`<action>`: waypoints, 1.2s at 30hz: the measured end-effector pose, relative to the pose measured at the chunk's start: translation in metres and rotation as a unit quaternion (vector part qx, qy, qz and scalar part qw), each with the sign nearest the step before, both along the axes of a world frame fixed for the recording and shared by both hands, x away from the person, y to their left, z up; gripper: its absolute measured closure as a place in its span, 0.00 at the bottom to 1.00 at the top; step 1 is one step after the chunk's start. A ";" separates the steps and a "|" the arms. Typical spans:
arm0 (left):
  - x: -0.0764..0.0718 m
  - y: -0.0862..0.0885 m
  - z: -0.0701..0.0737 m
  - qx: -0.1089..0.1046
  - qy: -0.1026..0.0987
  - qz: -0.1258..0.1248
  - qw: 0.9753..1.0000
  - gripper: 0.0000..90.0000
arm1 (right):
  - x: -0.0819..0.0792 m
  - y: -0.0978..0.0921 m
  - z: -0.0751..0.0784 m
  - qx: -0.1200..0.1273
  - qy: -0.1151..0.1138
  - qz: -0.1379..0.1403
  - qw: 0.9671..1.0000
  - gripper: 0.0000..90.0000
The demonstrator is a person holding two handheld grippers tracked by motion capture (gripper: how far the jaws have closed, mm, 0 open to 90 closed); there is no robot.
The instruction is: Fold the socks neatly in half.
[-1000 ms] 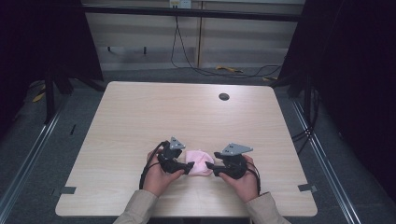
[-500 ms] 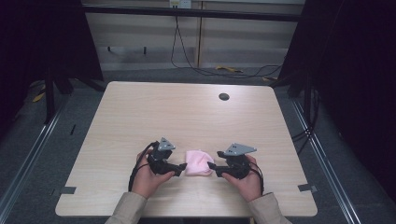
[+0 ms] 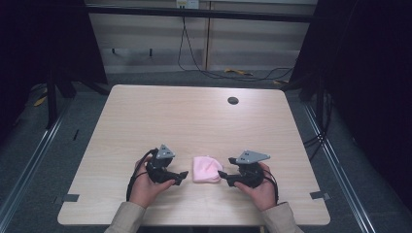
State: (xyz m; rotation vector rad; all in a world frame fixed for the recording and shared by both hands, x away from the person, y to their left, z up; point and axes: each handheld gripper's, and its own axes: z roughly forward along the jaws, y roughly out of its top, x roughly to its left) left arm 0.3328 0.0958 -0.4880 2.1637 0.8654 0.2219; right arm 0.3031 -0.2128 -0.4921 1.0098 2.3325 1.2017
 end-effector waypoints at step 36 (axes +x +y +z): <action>-0.003 0.060 -0.001 -0.004 -0.010 0.026 1.000 0.20 | -0.019 -0.047 0.000 -0.009 0.021 -0.008 1.000 0.21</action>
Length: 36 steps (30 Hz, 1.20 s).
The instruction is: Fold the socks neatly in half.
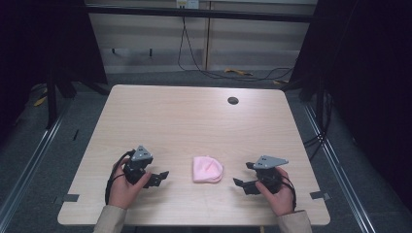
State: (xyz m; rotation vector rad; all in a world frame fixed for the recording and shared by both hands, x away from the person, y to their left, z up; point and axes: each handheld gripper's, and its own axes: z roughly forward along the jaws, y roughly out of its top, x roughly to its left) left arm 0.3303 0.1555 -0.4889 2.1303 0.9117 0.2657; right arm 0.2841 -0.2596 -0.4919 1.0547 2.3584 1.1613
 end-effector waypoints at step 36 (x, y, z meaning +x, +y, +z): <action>-0.007 0.066 -0.014 0.014 0.010 0.043 0.999 0.21 | -0.018 -0.063 -0.007 -0.050 0.007 -0.060 0.997 0.21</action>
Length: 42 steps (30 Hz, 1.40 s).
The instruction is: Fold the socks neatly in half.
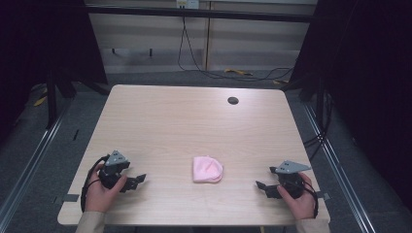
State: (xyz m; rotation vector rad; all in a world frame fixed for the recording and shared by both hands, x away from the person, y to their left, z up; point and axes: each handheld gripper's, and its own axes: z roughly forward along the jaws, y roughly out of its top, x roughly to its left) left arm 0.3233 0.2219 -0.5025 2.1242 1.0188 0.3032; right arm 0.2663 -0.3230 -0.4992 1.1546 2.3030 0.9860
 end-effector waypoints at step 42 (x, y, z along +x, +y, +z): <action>0.008 0.020 -0.015 0.029 -0.016 0.015 0.999 0.02 | 0.002 -0.003 -0.001 -0.002 0.018 -0.006 1.000 0.16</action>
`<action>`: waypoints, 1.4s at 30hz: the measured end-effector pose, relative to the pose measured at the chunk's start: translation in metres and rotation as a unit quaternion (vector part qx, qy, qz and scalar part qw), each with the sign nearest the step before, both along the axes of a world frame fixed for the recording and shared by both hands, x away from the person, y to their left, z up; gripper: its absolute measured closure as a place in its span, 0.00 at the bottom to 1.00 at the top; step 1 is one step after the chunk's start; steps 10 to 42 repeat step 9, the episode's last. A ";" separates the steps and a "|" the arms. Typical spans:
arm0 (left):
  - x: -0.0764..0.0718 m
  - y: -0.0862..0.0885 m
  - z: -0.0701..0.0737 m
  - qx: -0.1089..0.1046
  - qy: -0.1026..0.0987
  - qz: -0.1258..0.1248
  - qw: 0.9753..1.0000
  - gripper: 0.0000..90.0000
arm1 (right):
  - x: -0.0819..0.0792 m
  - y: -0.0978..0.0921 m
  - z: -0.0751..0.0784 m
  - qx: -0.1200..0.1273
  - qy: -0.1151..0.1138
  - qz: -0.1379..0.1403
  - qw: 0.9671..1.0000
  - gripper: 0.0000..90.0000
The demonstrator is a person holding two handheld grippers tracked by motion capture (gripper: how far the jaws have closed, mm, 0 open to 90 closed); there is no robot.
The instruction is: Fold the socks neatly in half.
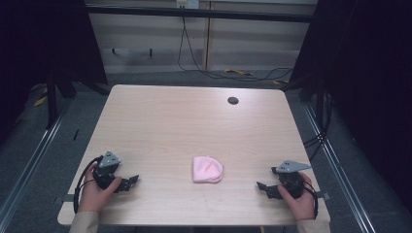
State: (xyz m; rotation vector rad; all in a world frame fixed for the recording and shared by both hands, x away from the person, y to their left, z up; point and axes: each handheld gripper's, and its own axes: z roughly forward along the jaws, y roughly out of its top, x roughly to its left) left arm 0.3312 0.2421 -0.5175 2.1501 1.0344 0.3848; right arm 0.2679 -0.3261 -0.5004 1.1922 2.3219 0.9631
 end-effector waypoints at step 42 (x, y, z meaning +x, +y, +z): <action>0.000 0.000 0.000 0.000 0.000 0.000 1.000 0.00 | 0.000 0.000 0.000 0.000 0.000 0.000 1.000 0.16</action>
